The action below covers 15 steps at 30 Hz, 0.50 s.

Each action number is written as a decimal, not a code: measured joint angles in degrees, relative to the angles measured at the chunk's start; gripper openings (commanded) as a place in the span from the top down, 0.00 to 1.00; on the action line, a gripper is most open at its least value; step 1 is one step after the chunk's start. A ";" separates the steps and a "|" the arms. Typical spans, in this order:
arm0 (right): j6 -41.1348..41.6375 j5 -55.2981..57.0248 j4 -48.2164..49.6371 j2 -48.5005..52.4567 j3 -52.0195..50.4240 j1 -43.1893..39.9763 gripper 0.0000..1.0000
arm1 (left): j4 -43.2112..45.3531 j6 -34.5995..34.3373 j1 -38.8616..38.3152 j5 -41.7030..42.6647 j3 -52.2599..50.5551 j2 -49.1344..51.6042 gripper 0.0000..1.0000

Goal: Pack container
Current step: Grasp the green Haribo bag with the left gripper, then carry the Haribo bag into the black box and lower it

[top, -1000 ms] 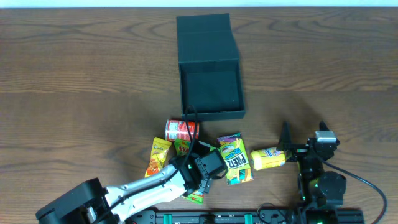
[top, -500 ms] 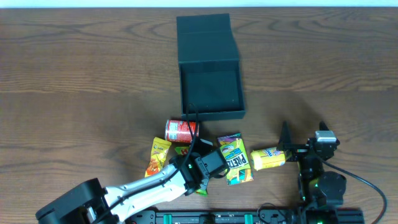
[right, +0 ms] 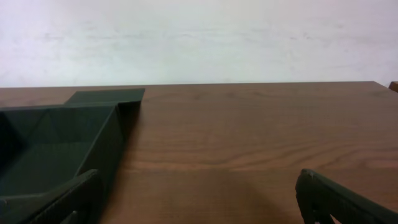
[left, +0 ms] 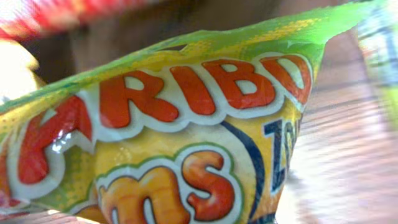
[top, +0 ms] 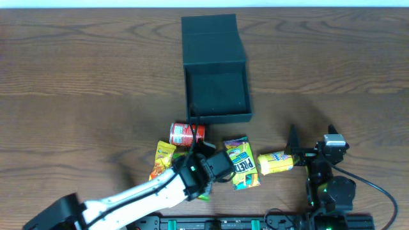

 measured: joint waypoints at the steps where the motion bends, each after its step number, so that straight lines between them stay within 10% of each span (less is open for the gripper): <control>1: -0.02 0.00 0.00 0.00 0.00 0.00 0.01 | -0.44 0.00 0.00 -0.02 1.03 -0.87 0.85; 15: -0.02 0.00 0.00 0.00 0.00 0.00 0.01 | 2.23 1.36 1.66 -12.41 14.88 -6.08 0.82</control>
